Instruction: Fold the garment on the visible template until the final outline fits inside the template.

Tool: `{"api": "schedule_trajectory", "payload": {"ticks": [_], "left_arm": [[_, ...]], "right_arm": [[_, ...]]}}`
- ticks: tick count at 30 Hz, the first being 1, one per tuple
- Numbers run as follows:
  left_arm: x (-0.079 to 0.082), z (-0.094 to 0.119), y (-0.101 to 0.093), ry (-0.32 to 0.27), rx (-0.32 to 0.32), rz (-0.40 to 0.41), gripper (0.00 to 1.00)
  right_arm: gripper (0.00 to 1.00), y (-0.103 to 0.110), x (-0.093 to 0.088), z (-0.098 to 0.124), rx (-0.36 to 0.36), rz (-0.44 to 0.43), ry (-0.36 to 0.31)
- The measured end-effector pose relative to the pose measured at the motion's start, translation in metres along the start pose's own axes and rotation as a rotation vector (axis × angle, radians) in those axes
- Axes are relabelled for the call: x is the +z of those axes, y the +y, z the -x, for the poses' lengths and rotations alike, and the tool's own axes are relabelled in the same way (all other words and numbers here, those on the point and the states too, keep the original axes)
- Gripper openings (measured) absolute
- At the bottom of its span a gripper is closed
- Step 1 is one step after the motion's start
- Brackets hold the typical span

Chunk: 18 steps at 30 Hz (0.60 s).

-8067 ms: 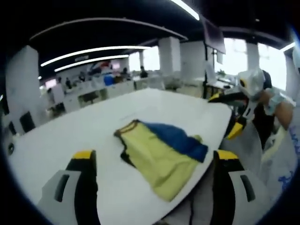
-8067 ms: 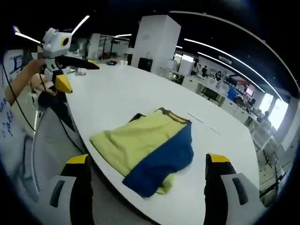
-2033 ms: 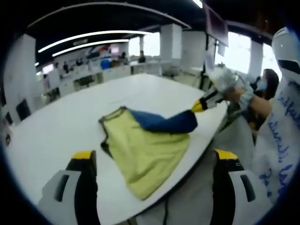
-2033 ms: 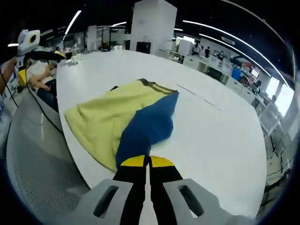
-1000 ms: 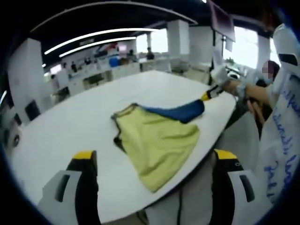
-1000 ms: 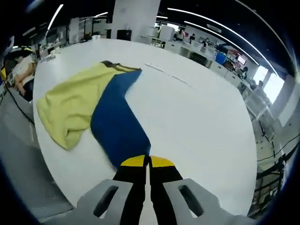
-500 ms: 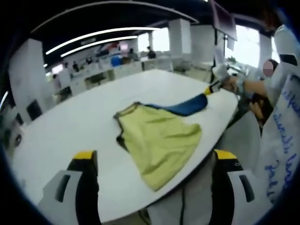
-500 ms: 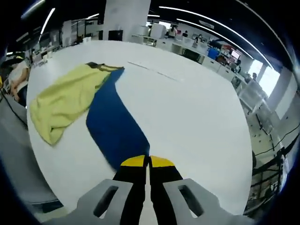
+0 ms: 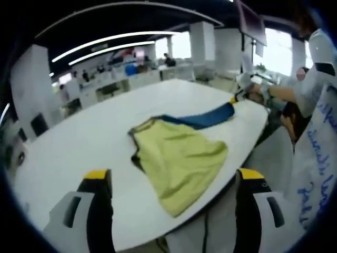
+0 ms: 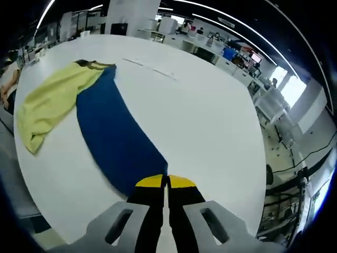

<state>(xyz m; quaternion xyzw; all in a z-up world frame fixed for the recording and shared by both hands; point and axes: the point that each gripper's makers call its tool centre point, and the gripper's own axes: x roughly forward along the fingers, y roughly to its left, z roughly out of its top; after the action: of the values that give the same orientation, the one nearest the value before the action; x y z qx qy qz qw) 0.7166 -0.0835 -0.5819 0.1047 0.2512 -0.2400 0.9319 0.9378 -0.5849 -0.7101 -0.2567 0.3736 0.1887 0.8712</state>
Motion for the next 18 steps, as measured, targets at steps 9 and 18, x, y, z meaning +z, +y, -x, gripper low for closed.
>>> {"api": "schedule_trajectory", "payload": {"ticks": [9, 18], "left_arm": [[0.004, -0.001, 0.002, -0.012, 0.010, 0.003, 0.93], [0.003, -0.004, 0.001, -0.006, 0.004, 0.000, 0.93]], "right_arm": [[0.02, -0.019, -0.023, -0.020, -0.018, -0.031, 0.047], [0.02, -0.036, -0.036, -0.026, -0.038, -0.042, 0.072]]}}
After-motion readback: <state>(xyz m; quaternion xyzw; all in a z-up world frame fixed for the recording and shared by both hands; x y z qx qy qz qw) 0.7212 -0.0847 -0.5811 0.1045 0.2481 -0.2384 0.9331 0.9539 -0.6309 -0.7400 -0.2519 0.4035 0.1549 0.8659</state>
